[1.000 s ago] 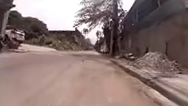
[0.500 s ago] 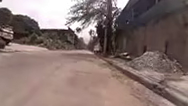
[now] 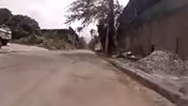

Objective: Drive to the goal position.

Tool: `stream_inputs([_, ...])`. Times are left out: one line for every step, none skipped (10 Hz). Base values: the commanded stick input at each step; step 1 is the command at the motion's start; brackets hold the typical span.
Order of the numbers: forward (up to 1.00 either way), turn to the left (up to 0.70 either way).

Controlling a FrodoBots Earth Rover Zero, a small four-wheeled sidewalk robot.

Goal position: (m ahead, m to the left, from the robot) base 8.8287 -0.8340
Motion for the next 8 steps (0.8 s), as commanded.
stream_inputs([1.00, 0.00])
stream_inputs([1.00, 0.00])
stream_inputs([1.00, 0.02])
stream_inputs([1.00, 0.02])
stream_inputs([1.00, 0.02])
stream_inputs([1.00, 0.02])
stream_inputs([1.00, 0.02])
stream_inputs([1.00, 0.02])
